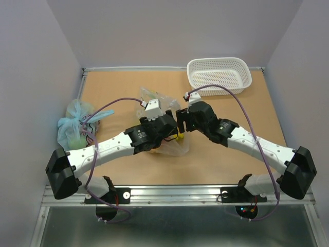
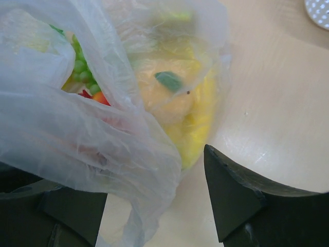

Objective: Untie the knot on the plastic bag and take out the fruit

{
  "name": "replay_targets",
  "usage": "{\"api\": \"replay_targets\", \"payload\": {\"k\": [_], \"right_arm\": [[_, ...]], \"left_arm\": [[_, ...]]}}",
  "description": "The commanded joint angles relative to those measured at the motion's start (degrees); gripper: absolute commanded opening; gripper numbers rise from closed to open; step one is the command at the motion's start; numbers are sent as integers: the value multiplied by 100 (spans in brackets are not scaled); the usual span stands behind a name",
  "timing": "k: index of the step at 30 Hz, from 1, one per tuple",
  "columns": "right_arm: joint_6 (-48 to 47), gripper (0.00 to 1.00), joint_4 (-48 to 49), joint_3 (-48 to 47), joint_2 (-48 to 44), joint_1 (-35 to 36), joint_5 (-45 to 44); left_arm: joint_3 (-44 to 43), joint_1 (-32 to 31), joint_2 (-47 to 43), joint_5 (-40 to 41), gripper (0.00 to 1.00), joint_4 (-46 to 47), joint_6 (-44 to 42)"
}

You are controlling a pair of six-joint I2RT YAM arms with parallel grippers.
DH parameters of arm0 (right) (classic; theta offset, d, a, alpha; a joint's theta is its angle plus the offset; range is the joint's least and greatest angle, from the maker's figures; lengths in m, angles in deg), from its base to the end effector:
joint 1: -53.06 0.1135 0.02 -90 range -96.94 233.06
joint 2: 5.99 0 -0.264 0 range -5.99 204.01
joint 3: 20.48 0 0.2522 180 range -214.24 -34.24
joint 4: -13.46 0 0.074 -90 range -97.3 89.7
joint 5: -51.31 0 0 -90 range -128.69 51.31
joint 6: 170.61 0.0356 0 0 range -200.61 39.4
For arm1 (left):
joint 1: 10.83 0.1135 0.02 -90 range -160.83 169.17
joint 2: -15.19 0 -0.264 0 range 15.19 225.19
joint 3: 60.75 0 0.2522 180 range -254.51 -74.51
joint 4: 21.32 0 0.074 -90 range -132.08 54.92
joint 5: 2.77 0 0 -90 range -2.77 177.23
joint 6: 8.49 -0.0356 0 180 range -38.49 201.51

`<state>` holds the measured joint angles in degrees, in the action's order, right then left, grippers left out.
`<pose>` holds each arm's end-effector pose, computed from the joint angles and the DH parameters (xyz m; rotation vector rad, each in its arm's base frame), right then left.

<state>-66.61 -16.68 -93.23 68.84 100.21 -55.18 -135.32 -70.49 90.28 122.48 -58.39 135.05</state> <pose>0.2076 0.2090 0.3015 -0.4419 2.0785 0.3303 0.1622 -0.2364 0.3034 -0.2164 2.1208 -0.4971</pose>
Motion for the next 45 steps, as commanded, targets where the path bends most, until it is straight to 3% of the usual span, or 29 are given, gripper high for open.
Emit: {"api": "replay_targets", "payload": {"k": [1,5,8,9,11,12,15,17,21,24,26,27,30,32,39,45], "right_arm": [[138,75,732,220,128,-40,383],[147,73,882,256,365,-57,471],[147,46,900,290,419,-66,323],[147,40,909,325,384,-110,235],[173,25,900,378,348,-171,147],[208,19,900,405,331,-259,85],[498,4,909,589,252,-636,-117],[761,0,900,738,182,-944,-92],[1577,0,891,1168,102,-1787,154],[1528,2,830,1179,15,-1886,400],[1308,14,786,1082,-134,-1877,900],[1063,32,742,1021,-231,-1877,1050],[571,60,305,600,-783,-1851,1394],[228,69,49,169,-925,-1842,1517],[-774,73,-866,-1376,-953,-1482,2106],[-1136,72,-1007,-2441,-419,-525,2658]], "left_arm": [[8,-11,-56,956,89,-612,639],[263,-2,102,1160,85,-824,1070],[544,68,234,1143,73,-912,1422],[710,103,226,1108,62,-895,1536],[921,147,156,1064,50,-816,1624],[1036,208,-10,1020,34,-737,1625],[1519,367,-554,870,0,-456,1616],[1888,551,-924,756,0,-210,1476],[2390,701,-2240,729,0,116,967],[2636,815,-3032,668,0,239,518],[2707,842,-3298,476,0,406,255],[2724,851,-3447,361,0,485,132],[2690,842,-3431,-192,0,854,-369],[2637,842,-3308,-535,0,925,-432],[2592,842,-3018,-852,0,960,-572],[2663,807,-2834,-1046,0,995,-626]]}}
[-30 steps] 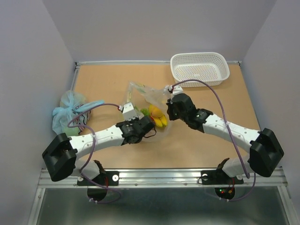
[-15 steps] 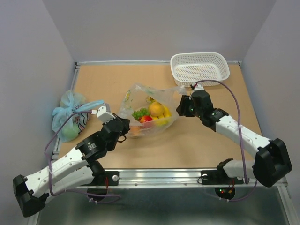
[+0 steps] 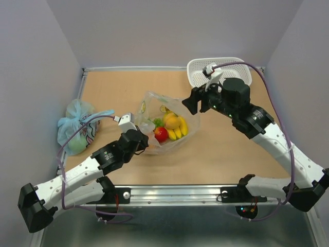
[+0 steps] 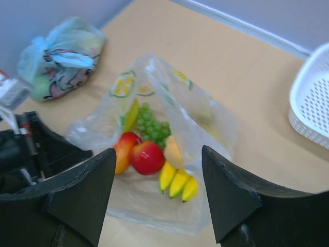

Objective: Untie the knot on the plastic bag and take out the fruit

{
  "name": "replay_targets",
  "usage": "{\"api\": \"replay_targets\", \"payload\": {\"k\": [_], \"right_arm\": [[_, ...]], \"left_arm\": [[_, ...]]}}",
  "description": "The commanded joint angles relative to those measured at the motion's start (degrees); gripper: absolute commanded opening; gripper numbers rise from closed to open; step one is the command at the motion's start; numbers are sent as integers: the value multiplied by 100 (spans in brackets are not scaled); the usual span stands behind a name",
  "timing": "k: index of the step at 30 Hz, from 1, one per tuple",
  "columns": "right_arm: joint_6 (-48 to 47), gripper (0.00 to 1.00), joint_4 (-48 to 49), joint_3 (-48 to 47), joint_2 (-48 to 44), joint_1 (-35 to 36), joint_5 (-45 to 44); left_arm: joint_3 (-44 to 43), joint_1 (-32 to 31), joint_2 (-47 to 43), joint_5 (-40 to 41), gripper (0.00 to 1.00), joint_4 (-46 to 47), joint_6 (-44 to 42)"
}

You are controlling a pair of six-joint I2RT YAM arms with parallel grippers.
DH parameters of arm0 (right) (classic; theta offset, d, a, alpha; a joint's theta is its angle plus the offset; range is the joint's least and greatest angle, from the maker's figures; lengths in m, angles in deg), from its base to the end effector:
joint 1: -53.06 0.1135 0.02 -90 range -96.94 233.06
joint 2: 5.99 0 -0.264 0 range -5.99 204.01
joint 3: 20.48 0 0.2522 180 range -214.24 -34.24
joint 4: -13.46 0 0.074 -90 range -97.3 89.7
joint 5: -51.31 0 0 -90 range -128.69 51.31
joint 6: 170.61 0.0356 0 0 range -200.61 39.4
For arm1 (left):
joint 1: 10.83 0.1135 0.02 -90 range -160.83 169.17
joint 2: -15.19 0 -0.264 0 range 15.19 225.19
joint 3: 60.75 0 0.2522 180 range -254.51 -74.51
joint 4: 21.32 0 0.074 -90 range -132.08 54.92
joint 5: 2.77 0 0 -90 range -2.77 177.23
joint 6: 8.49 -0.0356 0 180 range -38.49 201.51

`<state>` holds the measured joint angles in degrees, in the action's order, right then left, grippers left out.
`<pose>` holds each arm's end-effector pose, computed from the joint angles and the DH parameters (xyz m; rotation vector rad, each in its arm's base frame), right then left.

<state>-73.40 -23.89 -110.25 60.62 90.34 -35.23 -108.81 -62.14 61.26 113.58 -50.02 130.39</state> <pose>0.2002 0.1551 0.4281 -0.5246 1.7845 0.6001 0.1270 -0.1333 0.2648 -0.2492 2.0311 -0.6534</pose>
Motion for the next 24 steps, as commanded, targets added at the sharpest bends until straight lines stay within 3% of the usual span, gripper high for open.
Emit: {"api": "replay_targets", "payload": {"k": [1,4,8,11,17,21,24], "right_arm": [[-430,72,-303,-740,545,543,821],[-439,71,-383,-820,1195,973,1262],[-641,72,-330,-582,1872,1379,876],[-553,73,-67,-346,2223,1379,-60],[-185,90,548,209,2549,1370,-2126],[358,99,759,437,2682,1081,-2412],[781,100,1014,569,2813,931,-2368]], "left_arm": [[38,-46,69,-165,0,149,-151],[143,-98,8,-191,0,140,-81],[240,-151,-80,-200,0,70,-2],[328,-178,-159,-191,0,35,51],[381,-213,-159,-209,0,26,-28],[407,-239,-80,-218,0,44,-37],[398,-248,-80,-227,0,79,-81]]}}
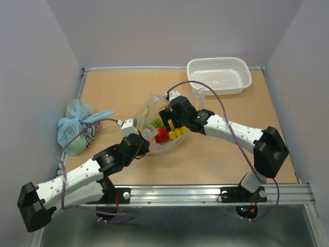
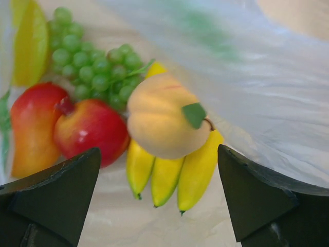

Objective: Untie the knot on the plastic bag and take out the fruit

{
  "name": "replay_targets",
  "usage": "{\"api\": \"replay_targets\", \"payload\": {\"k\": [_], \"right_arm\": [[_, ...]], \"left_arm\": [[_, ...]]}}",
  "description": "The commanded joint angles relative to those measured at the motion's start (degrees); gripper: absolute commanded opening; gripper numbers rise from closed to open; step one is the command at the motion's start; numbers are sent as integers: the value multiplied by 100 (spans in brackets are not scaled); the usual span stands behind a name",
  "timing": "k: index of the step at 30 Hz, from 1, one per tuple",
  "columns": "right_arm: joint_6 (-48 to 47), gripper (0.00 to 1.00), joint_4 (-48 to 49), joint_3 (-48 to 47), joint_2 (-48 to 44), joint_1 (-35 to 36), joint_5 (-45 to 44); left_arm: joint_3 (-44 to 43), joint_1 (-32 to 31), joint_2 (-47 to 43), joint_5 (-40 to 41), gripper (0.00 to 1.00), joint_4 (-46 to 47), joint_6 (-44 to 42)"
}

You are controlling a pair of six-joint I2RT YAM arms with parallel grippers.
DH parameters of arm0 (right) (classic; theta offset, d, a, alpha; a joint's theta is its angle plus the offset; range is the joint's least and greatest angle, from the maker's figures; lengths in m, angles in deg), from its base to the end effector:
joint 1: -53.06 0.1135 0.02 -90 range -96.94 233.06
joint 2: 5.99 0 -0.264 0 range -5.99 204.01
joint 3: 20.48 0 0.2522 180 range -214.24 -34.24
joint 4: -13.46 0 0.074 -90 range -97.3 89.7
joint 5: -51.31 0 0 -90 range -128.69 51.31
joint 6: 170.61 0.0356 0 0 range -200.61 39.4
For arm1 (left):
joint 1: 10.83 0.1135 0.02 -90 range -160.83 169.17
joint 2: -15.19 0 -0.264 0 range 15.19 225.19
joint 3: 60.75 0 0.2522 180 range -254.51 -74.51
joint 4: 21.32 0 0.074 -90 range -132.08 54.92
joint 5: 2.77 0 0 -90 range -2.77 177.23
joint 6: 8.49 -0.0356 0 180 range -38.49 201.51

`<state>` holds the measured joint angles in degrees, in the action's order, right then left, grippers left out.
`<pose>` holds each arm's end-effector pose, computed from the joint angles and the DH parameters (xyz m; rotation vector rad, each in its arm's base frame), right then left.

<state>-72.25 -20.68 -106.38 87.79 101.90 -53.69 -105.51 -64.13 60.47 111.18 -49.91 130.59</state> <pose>0.2490 0.2708 0.2698 -0.6634 2.1852 0.2221 0.1189 -0.1353 0.2470 -0.1830 2.0934 -0.6778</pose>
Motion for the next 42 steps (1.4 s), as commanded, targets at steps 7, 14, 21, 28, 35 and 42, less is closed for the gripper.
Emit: {"api": "replay_targets", "payload": {"k": [7,14,21,28,35,42], "right_arm": [[1492,100,1509,428,413,-392,-354],[1774,99,2194,656,888,-410,-47],[1423,38,2794,1053,467,-410,50],[774,15,2943,992,-245,-410,788],[359,12,3014,254,-378,-410,1289],[315,12,2987,-959,-378,-419,2669]], "left_arm": [[51,-67,-10,23,0,94,-179],[138,-93,-1,40,0,191,-188],[33,-93,95,539,0,121,-74],[-695,309,893,1481,0,94,-758],[-1320,1786,1229,955,0,1332,-2595],[-1795,2262,1669,199,0,1457,-3352]]}}
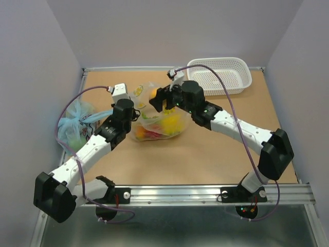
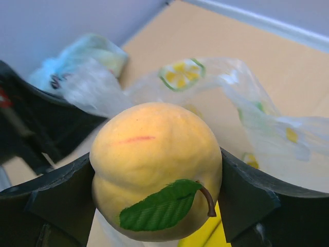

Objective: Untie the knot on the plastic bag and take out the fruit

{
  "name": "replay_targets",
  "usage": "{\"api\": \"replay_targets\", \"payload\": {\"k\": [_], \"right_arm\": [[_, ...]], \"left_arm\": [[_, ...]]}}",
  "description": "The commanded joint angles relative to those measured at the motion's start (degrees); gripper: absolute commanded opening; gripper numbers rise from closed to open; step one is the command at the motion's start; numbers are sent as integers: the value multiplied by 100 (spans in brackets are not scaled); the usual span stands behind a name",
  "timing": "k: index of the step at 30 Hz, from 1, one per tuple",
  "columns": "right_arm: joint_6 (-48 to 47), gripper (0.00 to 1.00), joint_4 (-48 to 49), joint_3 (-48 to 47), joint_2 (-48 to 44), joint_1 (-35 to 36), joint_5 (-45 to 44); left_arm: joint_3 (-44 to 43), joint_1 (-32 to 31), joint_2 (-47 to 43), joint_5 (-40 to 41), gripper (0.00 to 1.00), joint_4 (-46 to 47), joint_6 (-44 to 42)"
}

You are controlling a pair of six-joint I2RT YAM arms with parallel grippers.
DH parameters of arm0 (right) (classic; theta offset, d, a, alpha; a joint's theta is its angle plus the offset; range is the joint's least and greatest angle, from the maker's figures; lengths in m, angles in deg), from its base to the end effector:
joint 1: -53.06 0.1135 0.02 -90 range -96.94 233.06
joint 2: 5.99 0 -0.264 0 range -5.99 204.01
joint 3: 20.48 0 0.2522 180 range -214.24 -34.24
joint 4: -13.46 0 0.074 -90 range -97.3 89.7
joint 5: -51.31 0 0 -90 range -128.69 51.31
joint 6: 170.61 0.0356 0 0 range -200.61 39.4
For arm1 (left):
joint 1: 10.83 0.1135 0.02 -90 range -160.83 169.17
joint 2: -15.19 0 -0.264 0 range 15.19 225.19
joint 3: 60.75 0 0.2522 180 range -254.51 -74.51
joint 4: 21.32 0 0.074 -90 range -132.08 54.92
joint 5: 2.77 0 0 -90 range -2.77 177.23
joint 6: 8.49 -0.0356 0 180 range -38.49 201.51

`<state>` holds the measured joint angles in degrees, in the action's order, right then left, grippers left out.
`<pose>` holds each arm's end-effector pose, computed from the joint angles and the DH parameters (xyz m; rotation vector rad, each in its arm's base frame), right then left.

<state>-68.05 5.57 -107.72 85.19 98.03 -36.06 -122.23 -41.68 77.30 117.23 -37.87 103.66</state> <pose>0.2707 0.2727 0.3377 -0.5469 1.7588 0.7569 0.2228 -0.1123 0.3131 -0.2179 1.8194 -0.1605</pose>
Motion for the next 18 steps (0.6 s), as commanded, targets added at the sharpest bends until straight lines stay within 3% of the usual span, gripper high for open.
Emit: {"api": "replay_targets", "payload": {"k": [1,10,18], "right_arm": [[26,11,371,-914,-83,-32,984],[871,10,582,-1318,102,-32,1758],[1565,6,1047,-36,322,38,2399]], "left_arm": [[-62,18,-171,-485,0,252,-677],[1063,18,-1805,-1233,0,569,-765],[1081,18,-2045,-873,0,683,-651]]}}
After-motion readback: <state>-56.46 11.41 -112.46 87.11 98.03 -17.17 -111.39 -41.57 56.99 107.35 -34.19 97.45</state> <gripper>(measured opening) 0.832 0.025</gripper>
